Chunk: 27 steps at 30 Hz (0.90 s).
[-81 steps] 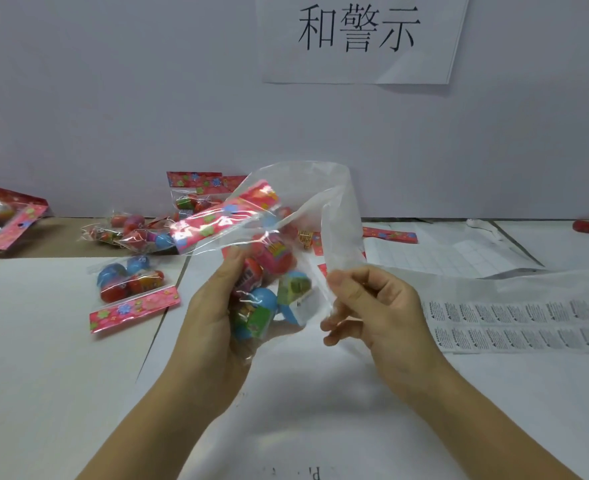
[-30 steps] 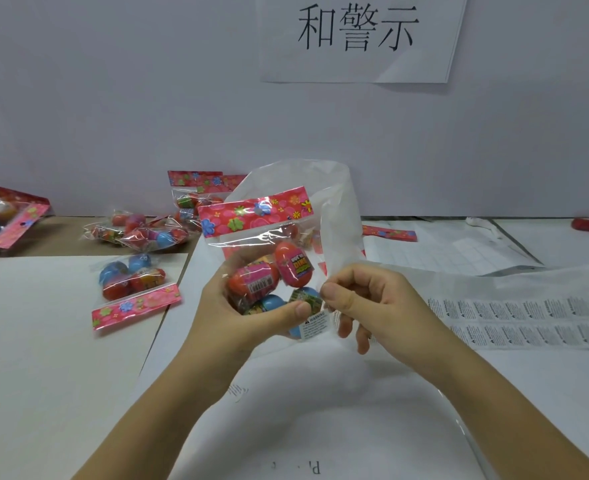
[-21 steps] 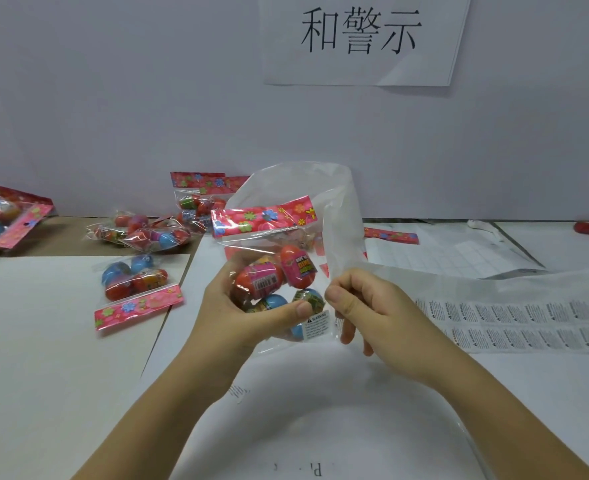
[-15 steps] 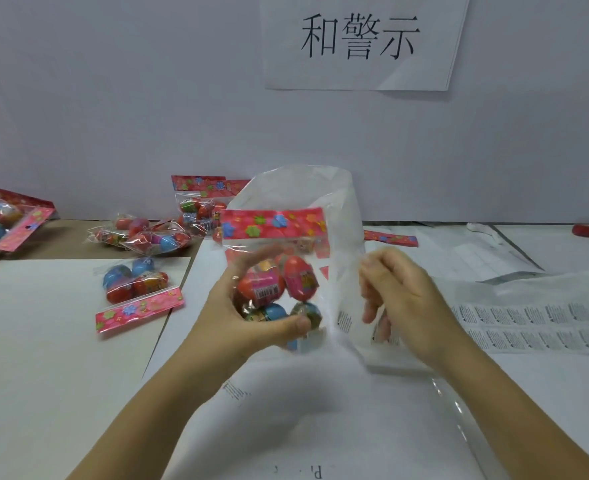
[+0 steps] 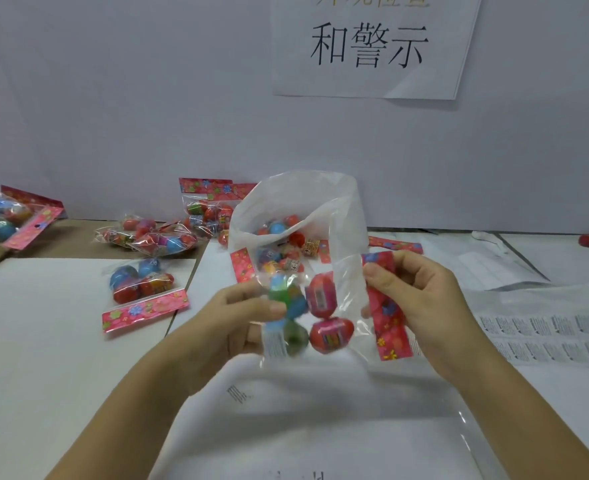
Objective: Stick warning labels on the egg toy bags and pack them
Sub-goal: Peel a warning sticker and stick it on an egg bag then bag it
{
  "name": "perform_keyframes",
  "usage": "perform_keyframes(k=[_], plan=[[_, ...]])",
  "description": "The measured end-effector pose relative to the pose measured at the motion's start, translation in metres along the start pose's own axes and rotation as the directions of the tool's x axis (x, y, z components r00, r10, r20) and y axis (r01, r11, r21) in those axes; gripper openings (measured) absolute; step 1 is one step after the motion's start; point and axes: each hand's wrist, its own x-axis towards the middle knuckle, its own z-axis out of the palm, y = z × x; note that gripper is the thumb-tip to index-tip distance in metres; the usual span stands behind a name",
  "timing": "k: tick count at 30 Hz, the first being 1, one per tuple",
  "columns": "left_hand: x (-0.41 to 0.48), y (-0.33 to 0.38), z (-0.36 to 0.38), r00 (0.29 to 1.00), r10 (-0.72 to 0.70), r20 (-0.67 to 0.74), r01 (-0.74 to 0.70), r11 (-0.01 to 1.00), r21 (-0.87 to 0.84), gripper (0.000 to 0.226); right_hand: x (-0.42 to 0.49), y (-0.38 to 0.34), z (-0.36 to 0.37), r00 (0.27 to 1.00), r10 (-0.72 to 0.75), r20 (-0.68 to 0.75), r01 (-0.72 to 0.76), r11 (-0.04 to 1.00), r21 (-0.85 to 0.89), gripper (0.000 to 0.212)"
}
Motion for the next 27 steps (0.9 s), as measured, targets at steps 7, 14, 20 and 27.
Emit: perform_keyframes(k=[7, 14, 20, 27], plan=[[0.005, -0.003, 0.014, 0.962, 0.028, -0.270, -0.083, 0.977, -0.196, 0.040, 0.003, 0.007, 0.005, 0.998, 0.067, -0.002, -0.066, 0.990, 0.125, 0.036], [0.004, 0.002, 0.015, 0.966, -0.006, -0.259, -0.067, 0.960, -0.273, 0.042, 0.008, 0.009, -0.002, 0.997, 0.053, -0.059, -0.048, 0.995, 0.082, 0.033], [0.006, 0.002, 0.015, 0.967, 0.007, -0.255, -0.077, 0.961, -0.267, 0.041, 0.012, 0.012, -0.007, 0.998, 0.062, -0.032, -0.061, 0.997, 0.052, 0.031], [0.008, -0.005, 0.017, 0.960, 0.062, -0.273, -0.136, 0.955, -0.264, 0.037, 0.013, 0.011, -0.012, 0.962, 0.121, 0.245, -0.171, 0.965, 0.197, 0.041]])
